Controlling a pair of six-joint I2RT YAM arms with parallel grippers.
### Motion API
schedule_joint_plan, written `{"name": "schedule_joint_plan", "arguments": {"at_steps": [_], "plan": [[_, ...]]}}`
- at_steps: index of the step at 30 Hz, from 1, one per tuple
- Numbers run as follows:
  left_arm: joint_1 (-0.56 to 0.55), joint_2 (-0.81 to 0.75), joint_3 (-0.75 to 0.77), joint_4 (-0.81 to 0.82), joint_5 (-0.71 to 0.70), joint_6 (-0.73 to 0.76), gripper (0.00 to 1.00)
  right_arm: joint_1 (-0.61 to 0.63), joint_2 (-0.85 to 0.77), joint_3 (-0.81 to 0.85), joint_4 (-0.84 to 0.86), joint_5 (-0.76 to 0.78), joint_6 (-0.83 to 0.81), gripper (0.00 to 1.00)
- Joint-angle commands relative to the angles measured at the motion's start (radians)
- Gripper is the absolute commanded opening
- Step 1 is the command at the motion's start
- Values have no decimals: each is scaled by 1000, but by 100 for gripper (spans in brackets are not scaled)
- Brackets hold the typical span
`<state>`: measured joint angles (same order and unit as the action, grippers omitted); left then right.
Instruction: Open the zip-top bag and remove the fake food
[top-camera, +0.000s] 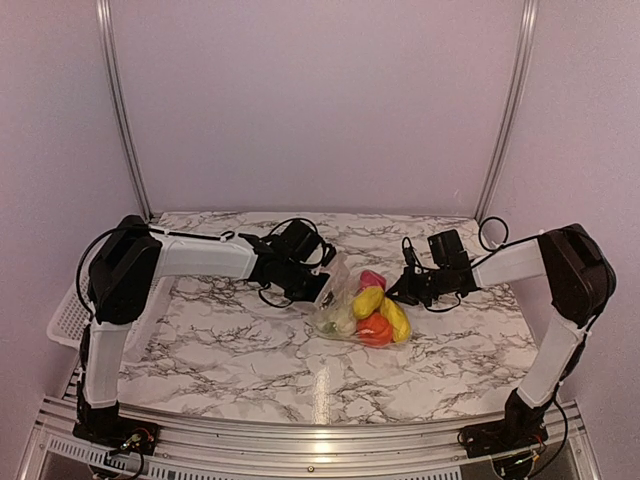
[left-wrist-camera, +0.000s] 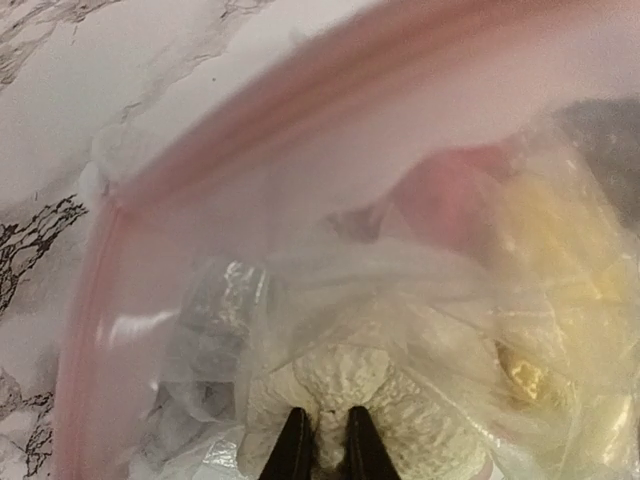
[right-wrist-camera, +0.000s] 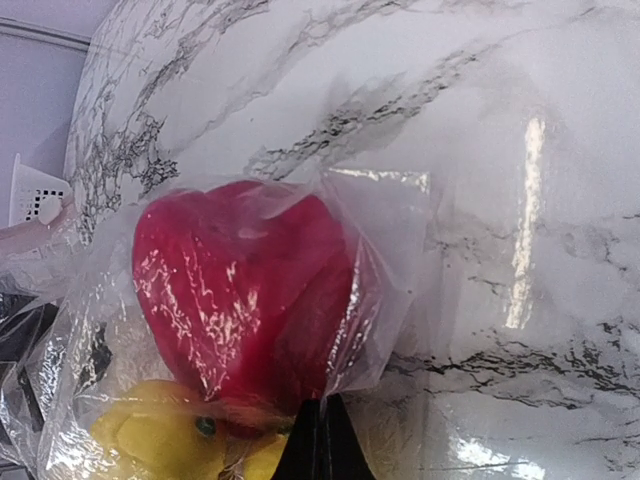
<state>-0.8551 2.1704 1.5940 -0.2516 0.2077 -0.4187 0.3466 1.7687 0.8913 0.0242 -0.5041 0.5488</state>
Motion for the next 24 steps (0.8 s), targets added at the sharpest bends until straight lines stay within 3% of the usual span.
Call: {"name": "schedule_joint_plan", "arguments": {"at_steps": [1,8,16,24], "plan": [[-34,0,-73,-135,14,30,1,-1,-23,-17,-20,12,-15,0],[-34,-136,-70,-117,-4,7,0,-2,-25,-23,-20,21,-18,0],[-32,-187,-105,-90,5,-8,0,-2,-28,-23,-20,20,-20,0],[-19,-289,-115,-107,-82,-20,0,-2,-44,-30,-20,40,-27,0]]}}
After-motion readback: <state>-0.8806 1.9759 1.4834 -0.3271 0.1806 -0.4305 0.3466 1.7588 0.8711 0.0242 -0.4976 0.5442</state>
